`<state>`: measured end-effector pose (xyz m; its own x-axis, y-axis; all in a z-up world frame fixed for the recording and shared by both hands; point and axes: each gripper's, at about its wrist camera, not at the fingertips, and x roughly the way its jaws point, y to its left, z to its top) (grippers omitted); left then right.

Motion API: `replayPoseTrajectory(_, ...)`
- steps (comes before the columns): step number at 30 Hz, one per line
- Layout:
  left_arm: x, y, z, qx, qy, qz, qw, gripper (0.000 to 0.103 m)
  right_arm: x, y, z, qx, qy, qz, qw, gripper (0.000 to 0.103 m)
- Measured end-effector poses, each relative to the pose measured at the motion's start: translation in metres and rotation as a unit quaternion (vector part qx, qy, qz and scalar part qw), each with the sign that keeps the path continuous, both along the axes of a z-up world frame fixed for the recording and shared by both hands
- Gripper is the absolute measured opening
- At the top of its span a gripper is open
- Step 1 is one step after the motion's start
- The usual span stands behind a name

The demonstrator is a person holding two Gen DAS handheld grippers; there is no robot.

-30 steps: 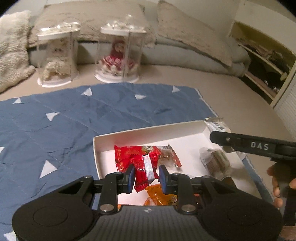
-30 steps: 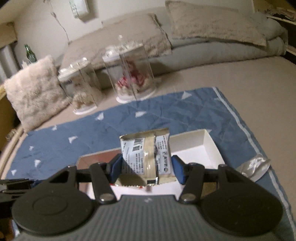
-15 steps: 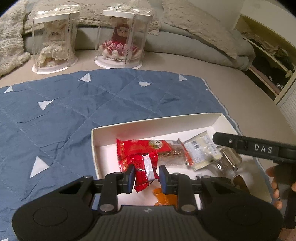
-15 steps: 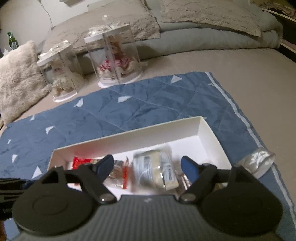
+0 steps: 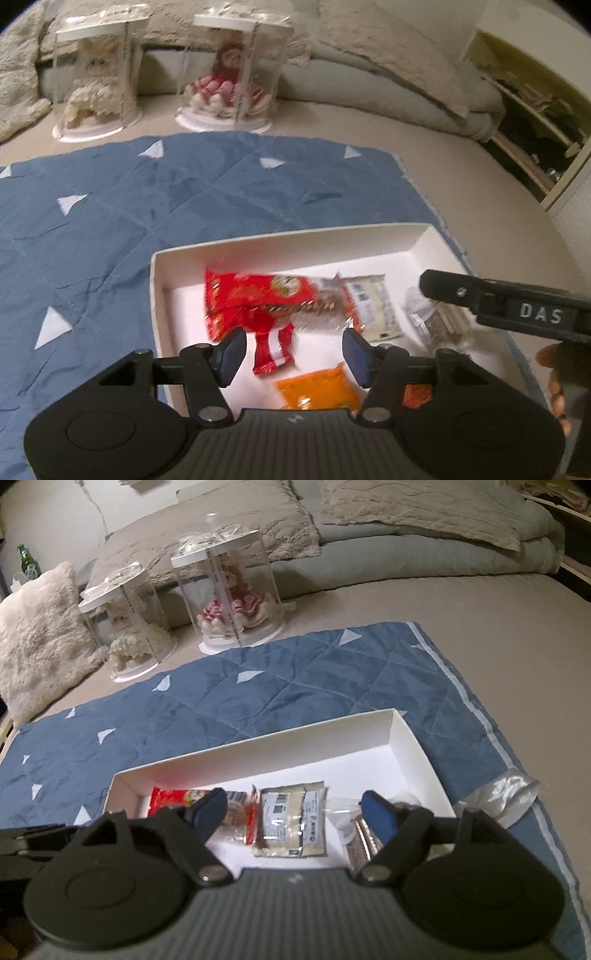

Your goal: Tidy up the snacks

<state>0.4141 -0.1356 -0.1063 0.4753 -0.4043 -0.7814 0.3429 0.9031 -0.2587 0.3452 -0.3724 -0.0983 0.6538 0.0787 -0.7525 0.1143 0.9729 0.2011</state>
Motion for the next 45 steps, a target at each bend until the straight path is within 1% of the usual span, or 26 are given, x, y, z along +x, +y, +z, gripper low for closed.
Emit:
replayPoseTrajectory(5,-0.002,0.008,0.002,0.013,0.007,0.006,0.9999,0.062,-0.001,0.001,0.000,-0.010,0.010,0.009,1.000,0.084)
replayPoseTrajectory(9,-0.006,0.011,0.004,0.020,0.010,0.008,0.9997,0.063,-0.004,0.000,0.002,-0.016,0.017,0.016,1.000,0.084)
replayPoseTrajectory(12,-0.010,0.012,0.009,0.025,0.008,0.008,0.9996,0.063,-0.009,0.000,0.006,-0.022,0.017,0.022,0.999,0.085)
replayPoseTrajectory(14,-0.014,0.013,0.013,0.028,0.006,0.010,0.9996,0.065,-0.013,-0.001,0.009,-0.024,0.015,0.022,0.999,0.087)
replayPoseTrajectory(15,-0.016,0.014,0.015,0.028,0.005,0.011,0.9995,0.067,-0.015,-0.002,0.011,-0.025,0.012,0.022,0.999,0.088)
replayPoseTrajectory(17,-0.021,0.016,0.020,0.029,0.001,0.011,0.9995,0.074,-0.020,-0.002,0.016,-0.026,0.008,0.021,0.999,0.092)
replayPoseTrajectory(18,-0.024,0.016,0.023,0.030,-0.001,0.011,0.9995,0.076,-0.022,-0.003,0.017,-0.026,0.005,0.019,0.999,0.093)
replayPoseTrajectory(20,-0.030,0.018,0.029,0.032,-0.006,0.013,0.9994,0.084,-0.027,-0.005,0.022,-0.028,0.001,0.015,0.999,0.099)
replayPoseTrajectory(21,-0.032,0.019,0.032,0.032,-0.008,0.014,0.9994,0.085,-0.030,-0.005,0.025,-0.029,-0.003,0.015,0.999,0.100)
replayPoseTrajectory(22,-0.035,0.020,0.035,0.032,-0.011,0.015,0.9993,0.089,-0.034,-0.006,0.028,-0.031,-0.008,0.015,0.999,0.102)
replayPoseTrajectory(26,-0.050,0.023,0.047,0.035,-0.026,0.031,0.9986,0.099,-0.049,-0.007,0.039,-0.043,-0.015,0.018,0.999,0.103)
replayPoseTrajectory(29,-0.061,0.024,0.058,0.030,-0.035,0.045,0.9979,0.101,-0.062,-0.010,0.047,-0.056,-0.020,0.013,0.998,0.103)
replayPoseTrajectory(32,-0.074,0.025,0.069,0.029,-0.045,0.049,0.9974,0.103,-0.077,-0.014,0.058,-0.054,-0.029,0.013,0.998,0.103)
replayPoseTrajectory(40,-0.121,0.029,0.097,0.042,-0.075,0.057,0.9947,0.103,-0.124,-0.018,0.084,-0.053,-0.060,0.012,0.997,0.103)
replayPoseTrajectory(45,-0.150,0.040,0.115,0.042,-0.102,0.082,0.9905,0.103,-0.151,-0.018,0.098,-0.059,-0.076,0.012,0.995,0.103)
